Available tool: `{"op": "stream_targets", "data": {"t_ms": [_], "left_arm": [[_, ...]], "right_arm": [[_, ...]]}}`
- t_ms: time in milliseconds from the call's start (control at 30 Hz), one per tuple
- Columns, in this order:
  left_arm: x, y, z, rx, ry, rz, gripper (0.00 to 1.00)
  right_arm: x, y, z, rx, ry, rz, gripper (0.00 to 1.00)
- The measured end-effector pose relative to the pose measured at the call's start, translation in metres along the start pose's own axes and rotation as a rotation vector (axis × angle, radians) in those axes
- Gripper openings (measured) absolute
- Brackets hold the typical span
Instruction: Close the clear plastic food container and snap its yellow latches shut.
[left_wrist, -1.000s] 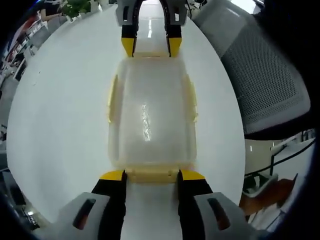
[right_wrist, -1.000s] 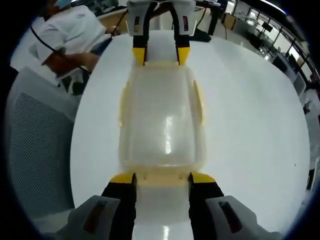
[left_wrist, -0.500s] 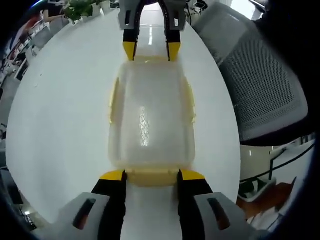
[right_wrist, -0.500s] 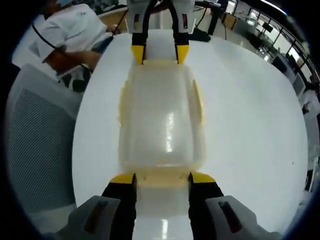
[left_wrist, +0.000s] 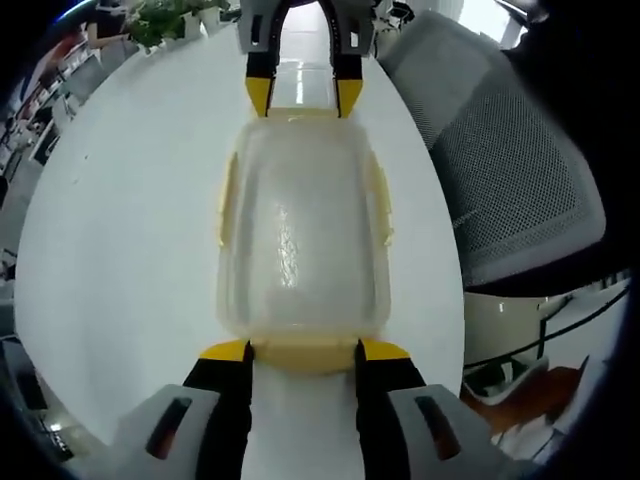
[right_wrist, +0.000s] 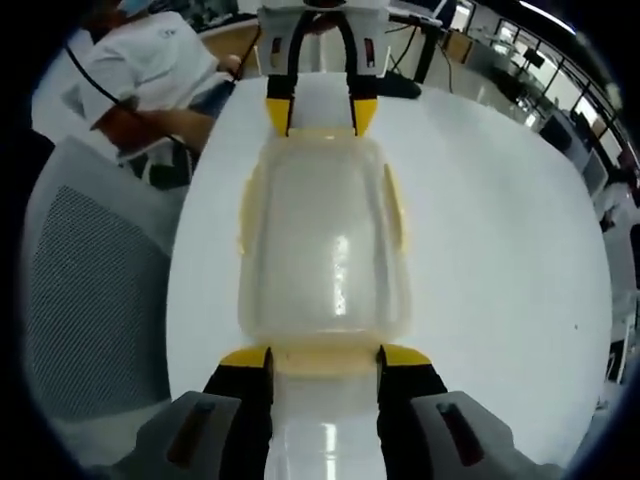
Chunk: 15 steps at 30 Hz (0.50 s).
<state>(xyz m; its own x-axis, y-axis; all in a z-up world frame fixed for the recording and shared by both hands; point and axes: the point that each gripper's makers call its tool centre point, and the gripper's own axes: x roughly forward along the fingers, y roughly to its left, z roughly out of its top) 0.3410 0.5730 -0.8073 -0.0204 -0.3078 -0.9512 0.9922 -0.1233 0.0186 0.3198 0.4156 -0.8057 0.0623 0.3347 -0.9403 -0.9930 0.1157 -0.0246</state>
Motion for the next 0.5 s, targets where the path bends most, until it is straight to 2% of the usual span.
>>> {"op": "stream_targets", "data": {"t_ms": [233, 500], "left_arm": [[-0.013, 0.002, 0.011, 0.01, -0.02, 0.019, 0.39], [-0.024, -0.001, 0.019, 0.0, -0.035, 0.01, 0.39]], "right_arm": [[-0.015, -0.001, -0.002, 0.001, -0.006, -0.018, 0.39], [-0.031, 0.001, 0.0, 0.001, -0.003, -0.008, 0.39]]}}
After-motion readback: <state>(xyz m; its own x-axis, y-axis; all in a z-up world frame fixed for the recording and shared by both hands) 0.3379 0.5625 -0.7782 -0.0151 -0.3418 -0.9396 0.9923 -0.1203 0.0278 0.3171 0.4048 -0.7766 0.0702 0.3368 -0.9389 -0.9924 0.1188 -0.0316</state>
